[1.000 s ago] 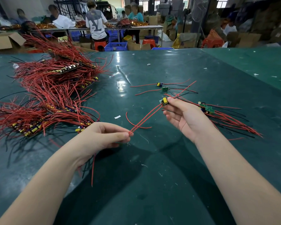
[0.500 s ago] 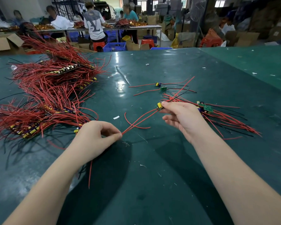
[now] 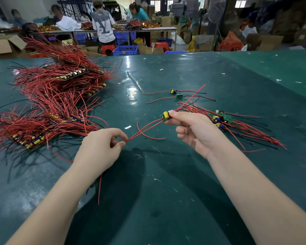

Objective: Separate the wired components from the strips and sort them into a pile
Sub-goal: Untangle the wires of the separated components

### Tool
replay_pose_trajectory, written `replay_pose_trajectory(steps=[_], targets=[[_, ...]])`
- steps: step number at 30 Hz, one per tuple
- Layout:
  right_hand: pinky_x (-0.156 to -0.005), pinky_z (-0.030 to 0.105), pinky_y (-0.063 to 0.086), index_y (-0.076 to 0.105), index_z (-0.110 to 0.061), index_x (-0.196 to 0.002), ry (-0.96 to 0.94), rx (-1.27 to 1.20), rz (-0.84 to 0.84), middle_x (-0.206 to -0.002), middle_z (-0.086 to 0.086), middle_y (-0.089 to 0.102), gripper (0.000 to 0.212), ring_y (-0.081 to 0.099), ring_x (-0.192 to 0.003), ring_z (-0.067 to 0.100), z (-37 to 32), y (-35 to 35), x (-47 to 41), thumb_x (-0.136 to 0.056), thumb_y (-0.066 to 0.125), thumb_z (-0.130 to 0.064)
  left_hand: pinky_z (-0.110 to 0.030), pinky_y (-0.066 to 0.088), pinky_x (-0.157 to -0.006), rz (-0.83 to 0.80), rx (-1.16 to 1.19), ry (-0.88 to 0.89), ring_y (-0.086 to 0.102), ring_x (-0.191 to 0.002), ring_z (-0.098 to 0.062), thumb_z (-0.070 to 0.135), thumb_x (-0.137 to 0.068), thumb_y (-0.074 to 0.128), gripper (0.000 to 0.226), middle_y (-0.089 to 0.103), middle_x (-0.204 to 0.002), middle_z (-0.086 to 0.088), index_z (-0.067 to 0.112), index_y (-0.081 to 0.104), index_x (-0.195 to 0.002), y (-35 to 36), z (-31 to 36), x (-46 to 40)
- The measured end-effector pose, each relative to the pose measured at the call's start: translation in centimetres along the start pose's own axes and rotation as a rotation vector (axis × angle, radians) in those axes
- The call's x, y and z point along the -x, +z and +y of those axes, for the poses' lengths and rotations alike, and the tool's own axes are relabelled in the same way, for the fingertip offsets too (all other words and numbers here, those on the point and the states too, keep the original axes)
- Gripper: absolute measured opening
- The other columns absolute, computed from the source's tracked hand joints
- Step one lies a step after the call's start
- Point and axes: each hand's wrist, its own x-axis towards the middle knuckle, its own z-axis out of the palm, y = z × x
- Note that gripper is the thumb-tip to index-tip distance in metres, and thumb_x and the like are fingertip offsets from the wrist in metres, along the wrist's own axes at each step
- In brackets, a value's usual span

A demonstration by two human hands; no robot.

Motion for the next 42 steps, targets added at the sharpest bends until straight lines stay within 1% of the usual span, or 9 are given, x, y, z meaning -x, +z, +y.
replay_pose_trajectory(steps=[4,13,19,22,25,30,34,38,42], targets=[[-0.038,0.012,0.034,0.071,-0.015,-0.082,0.066,-0.081,-0.043,-0.081,0.007,0.074,0.006,0.039,-0.038,0.003,0.1,0.3,0.1,-0.085,0.070,-0.019,-0.028,0.035,-0.070,0.057,-0.075,0.030,0.057,-0.074,-0.017,0.022,-0.086,0.065,0.018,0.059,-0.063,0.019,0.039,0.071,-0.089,0.0,0.2,0.2],[-0.047,0.013,0.049,0.076,-0.018,-0.077,-0.043,0.052,0.024,-0.087,0.001,0.076,0.013,0.055,-0.045,0.001,0.1,0.0,0.1,-0.086,0.070,-0.025,-0.030,0.046,-0.084,-0.021,0.004,0.109,0.061,-0.090,-0.012,0.024,-0.086,0.066,0.011,0.068,-0.087,0.014,0.031,0.074,-0.090,0.0,-0.3,0.1],[-0.047,0.013,0.046,0.075,-0.017,-0.078,-0.072,0.082,0.071,-0.085,0.001,0.076,0.009,0.056,-0.045,0.003,0.5,0.7,0.4,-0.084,0.072,-0.024,-0.026,0.042,-0.091,-0.001,0.010,0.208,0.060,-0.106,-0.015,0.015,-0.094,0.053,0.026,0.070,-0.107,0.010,0.025,0.072,-0.110,0.5,0.3,0.2],[-0.047,0.013,0.046,0.078,-0.019,-0.073,-0.068,0.050,0.041,-0.086,0.001,0.076,0.012,0.057,-0.046,0.004,0.7,1.4,0.6,-0.083,0.073,-0.024,-0.002,0.035,-0.075,0.017,0.205,0.241,0.058,-0.088,0.004,0.012,-0.097,0.049,0.030,0.069,-0.099,0.019,0.022,0.068,-0.117,0.6,1.1,0.5],[-0.048,0.012,0.047,0.079,-0.030,-0.071,-0.058,0.028,-0.020,-0.086,-0.001,0.076,0.014,0.057,-0.046,0.002,0.8,1.9,0.9,-0.083,0.071,-0.026,0.002,0.034,-0.076,0.044,0.325,0.306,0.055,-0.082,0.018,0.015,-0.096,0.053,0.027,0.068,-0.097,0.023,0.025,0.068,-0.116,0.7,1.8,0.7],[-0.047,0.012,0.046,0.079,-0.030,-0.072,-0.052,0.010,-0.066,-0.084,-0.001,0.076,0.015,0.056,-0.045,0.002,0.9,2.3,1.1,-0.084,0.070,-0.026,-0.012,0.043,-0.067,0.112,0.381,0.355,0.060,-0.068,-0.001,0.009,-0.093,0.059,0.021,0.064,-0.072,0.009,0.021,0.073,-0.102,0.7,1.7,0.7],[-0.047,0.012,0.045,0.077,-0.017,-0.075,-0.058,0.051,-0.053,-0.083,0.002,0.076,0.012,0.055,-0.045,0.003,1.2,2.1,1.0,-0.085,0.071,-0.022,-0.005,0.035,-0.066,0.052,0.227,0.453,0.053,-0.069,0.006,0.007,-0.092,0.059,0.020,0.060,-0.072,0.012,0.016,0.074,-0.102,0.5,1.3,0.6],[-0.049,0.013,0.046,0.075,-0.014,-0.081,-0.058,0.115,-0.052,-0.082,0.003,0.075,0.009,0.054,-0.045,0.004,1.5,2.1,0.9,-0.085,0.070,-0.021,-0.011,0.038,-0.070,-0.021,0.161,0.521,0.053,-0.068,-0.002,0.011,-0.091,0.057,0.020,0.061,-0.071,0.008,0.012,0.075,-0.099,0.4,0.9,0.3],[-0.048,0.013,0.046,0.076,-0.016,-0.077,-0.047,0.082,-0.021,-0.081,0.000,0.076,0.013,0.055,-0.045,0.004,1.2,1.9,0.8,-0.086,0.069,-0.022,-0.003,0.036,-0.072,0.043,0.195,0.495,0.055,-0.073,0.008,0.007,-0.092,0.060,0.021,0.065,-0.076,0.014,0.016,0.073,-0.107,0.5,0.9,0.4]])
